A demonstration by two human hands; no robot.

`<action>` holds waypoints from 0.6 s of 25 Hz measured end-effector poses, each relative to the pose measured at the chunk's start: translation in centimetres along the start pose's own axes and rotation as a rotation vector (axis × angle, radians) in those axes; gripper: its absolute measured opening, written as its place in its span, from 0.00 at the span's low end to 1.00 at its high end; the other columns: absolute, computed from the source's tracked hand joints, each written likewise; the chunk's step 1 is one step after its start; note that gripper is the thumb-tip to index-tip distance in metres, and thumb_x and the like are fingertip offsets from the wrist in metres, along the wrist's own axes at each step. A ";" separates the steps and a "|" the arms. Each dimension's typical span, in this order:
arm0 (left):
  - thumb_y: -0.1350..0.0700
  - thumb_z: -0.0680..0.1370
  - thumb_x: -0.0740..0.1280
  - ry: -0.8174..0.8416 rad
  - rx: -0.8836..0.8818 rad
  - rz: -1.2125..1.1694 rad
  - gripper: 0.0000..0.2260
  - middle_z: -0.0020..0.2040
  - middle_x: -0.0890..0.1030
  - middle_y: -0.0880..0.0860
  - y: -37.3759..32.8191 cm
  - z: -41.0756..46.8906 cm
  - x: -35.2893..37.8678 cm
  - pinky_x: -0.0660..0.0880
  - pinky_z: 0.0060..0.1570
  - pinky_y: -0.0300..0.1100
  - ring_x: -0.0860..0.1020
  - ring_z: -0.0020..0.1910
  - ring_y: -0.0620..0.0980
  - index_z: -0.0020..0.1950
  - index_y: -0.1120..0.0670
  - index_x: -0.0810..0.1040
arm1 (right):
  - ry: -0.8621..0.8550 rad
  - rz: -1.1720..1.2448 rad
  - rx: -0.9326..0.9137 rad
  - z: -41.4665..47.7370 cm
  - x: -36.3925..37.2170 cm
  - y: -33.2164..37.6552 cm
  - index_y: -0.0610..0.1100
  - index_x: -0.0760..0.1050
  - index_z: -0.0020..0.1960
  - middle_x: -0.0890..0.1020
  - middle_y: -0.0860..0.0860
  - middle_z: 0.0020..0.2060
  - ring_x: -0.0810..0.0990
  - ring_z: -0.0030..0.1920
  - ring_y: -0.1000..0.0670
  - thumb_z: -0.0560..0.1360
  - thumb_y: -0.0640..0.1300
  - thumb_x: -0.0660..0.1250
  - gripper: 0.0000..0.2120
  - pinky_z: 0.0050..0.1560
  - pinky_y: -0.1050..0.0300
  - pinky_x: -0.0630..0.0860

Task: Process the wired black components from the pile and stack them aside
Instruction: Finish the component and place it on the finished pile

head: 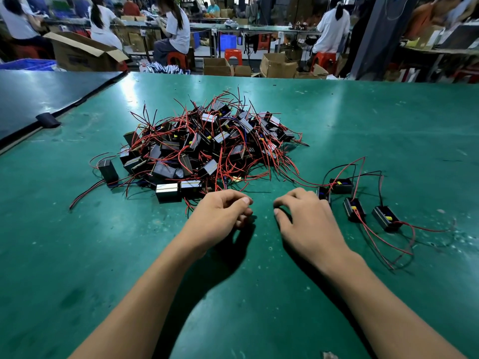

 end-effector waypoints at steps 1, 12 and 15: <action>0.60 0.81 0.64 0.006 0.000 0.003 0.07 0.41 0.83 0.54 0.2 0.1 0.0 0.77 0.43 0.38 0.77 0.38 0.46 0.50 0.58 0.81 | 0.012 -0.007 0.012 0.1 0.3 -0.3 0.51 0.81 0.58 0.79 0.51 0.56 0.73 0.60 0.46 0.79 0.51 0.64 0.11 0.60 0.50 0.68; 0.60 0.81 0.65 -0.007 -0.006 -0.009 0.06 0.44 0.84 0.57 0.1 -0.3 -0.4 0.79 0.42 0.38 0.81 0.37 0.45 0.50 0.57 0.81 | 0.037 -0.117 0.377 1.0 -1.6 -6.6 0.43 0.69 0.73 0.74 0.40 0.67 0.71 0.66 0.38 0.80 0.57 0.61 0.27 0.65 0.45 0.70; 0.59 0.79 0.66 -0.076 0.025 0.034 0.05 0.42 0.84 0.53 -0.1 -0.4 -0.3 0.79 0.41 0.39 0.80 0.34 0.43 0.48 0.54 0.82 | -0.013 -0.106 0.209 0.3 -1.0 -2.1 0.44 0.72 0.70 0.76 0.43 0.65 0.74 0.64 0.40 0.81 0.57 0.60 0.24 0.62 0.47 0.71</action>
Point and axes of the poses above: each hand's wrist, its own z-axis towards the middle knuckle, its own x-axis out of the palm, y = z × x, the point moved 3 cm from there along z, towards the middle knuckle
